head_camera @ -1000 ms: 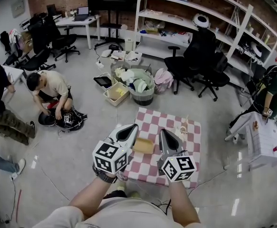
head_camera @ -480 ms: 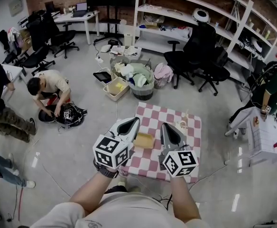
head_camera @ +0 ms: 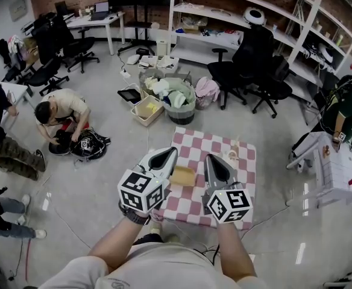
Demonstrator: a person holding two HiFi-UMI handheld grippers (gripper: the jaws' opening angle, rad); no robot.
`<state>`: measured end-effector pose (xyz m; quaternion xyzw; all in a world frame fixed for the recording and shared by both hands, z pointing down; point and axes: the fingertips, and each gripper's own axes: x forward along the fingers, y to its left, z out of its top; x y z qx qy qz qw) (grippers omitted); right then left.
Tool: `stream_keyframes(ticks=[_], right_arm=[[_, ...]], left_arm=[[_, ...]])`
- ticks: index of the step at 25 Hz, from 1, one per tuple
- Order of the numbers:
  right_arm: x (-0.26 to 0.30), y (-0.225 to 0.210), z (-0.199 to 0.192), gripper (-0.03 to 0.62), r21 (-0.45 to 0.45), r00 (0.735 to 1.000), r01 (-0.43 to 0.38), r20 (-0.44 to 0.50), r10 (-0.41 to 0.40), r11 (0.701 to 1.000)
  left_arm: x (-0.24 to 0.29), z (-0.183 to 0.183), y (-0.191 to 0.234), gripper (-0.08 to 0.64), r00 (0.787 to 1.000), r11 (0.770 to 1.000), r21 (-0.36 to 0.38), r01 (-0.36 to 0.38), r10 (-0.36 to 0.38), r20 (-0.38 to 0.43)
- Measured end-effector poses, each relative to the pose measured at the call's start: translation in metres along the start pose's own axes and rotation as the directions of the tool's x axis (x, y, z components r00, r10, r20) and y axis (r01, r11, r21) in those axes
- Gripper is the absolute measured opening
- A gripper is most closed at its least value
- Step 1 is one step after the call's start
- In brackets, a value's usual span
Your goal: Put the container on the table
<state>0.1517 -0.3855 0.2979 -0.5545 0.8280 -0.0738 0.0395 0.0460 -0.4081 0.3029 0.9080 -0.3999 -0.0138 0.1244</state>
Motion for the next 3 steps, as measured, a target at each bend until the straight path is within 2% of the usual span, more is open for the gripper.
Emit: stream_keyframes(ticks=[3], right_arm=[[0.0004,-0.0008,0.0003,0.009,-0.001,1.0,0.0,0.0,0.0,1.0]], left_arm=[[0.0018,0.0001,-0.0011,0.006,1.0,1.0,0.003,0.002,-0.002,-0.002]])
